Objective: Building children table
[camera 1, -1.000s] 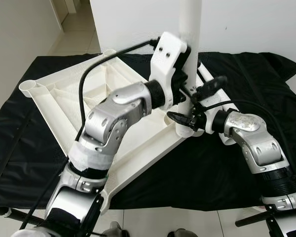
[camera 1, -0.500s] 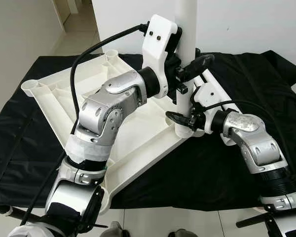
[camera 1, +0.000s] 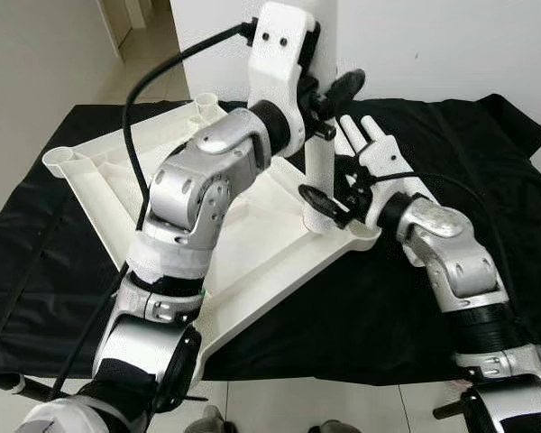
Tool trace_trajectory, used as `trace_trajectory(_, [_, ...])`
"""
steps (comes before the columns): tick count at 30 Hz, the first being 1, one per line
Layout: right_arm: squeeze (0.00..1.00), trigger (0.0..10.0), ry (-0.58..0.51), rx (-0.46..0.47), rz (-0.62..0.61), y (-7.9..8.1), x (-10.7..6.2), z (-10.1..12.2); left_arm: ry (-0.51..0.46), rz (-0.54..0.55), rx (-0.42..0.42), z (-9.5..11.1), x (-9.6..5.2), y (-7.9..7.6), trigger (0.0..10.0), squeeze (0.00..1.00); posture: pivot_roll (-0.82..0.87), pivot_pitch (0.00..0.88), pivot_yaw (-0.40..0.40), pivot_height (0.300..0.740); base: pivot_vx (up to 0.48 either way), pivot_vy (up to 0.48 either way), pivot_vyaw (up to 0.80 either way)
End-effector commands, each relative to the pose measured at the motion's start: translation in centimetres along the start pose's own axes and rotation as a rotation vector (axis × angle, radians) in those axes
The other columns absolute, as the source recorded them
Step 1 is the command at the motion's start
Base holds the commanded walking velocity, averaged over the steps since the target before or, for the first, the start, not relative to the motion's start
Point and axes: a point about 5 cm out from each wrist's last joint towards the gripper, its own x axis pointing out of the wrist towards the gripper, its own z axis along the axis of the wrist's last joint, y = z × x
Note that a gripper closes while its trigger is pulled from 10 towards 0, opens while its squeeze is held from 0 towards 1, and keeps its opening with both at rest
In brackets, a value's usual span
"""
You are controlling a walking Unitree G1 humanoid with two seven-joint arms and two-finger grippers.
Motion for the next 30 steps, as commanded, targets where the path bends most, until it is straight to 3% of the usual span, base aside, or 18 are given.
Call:
trace_trajectory(1, [1.0, 10.0, 0.001, -0.011, -0.03, -0.1, 0.3, 0.1, -0.019, 0.021, 0.022, 0.8, 0.1, 0.0, 10.0, 0.0, -0.15, 0.0, 0.057, 0.74, 0.0, 0.0, 0.0])
trace_trajectory(3, [1.0, 10.0, 0.0, -0.023, -0.06, 0.0, 0.6, 0.1, -0.025, 0.033, 0.035, 1.0, 0.3, 0.0, 10.0, 0.0, -0.15, 0.0, 0.053, 0.74, 0.0, 0.0, 0.0])
trace_trajectory(4, [0.39, 10.0, 0.0, -0.024, -0.098, 0.5, 1.2, 0.2, -0.034, 0.056, 0.05, 1.3, 0.5, 0.1, 10.0, 0.0, -0.15, 0.0, 0.053, 0.74, 0.0, 0.0, 0.0])
trace_trajectory(5, [0.39, 10.0, 0.0, -0.024, -0.098, 0.5, 1.2, 0.2, -0.034, 0.056, 0.05, 1.3, 0.5, 0.1, 10.0, 0.0, -0.15, 0.0, 0.053, 0.74, 0.0, 0.0, 0.0])
trace_trajectory(6, [0.0, 10.0, 0.004, -0.029, -0.142, 1.2, 1.9, 0.2, -0.036, 0.082, 0.067, 1.4, 0.8, 0.1, 10.0, 0.0, -0.15, 0.0, 0.051, 0.74, 0.0, 0.0, 0.0])
trace_trajectory(11, [0.0, 10.0, 0.013, -0.032, -0.252, 3.2, 3.8, -0.1, -0.048, 0.141, 0.02, 1.7, 1.6, -0.1, 10.0, 0.0, -0.15, 0.0, 0.047, 0.74, 0.0, 0.0, 0.0])
trace_trajectory(16, [0.0, 10.0, -0.009, -0.005, -0.374, 3.4, 4.7, 0.2, -0.057, 0.151, 0.017, 2.1, 2.0, -0.4, 10.0, 0.0, -0.14, 0.0, 0.045, 0.74, 0.0, 0.0, 0.0])
trace_trajectory(20, [0.0, 10.0, -0.025, -0.004, -0.54, 3.0, 5.1, 0.5, -0.071, 0.151, 0.0, 2.5, 2.4, -0.7, 10.0, 0.0, -0.14, 0.0, 0.043, 0.74, 0.0, 0.0, 0.0])
trace_trajectory(30, [0.0, 10.0, 0.007, -0.03, -0.639, 2.9, 5.1, 0.4, -0.076, 0.151, -0.001, 2.9, 2.8, -1.0, 10.0, 0.0, -0.13, 0.0, 0.039, 0.74, 0.0, 0.0, 0.0])
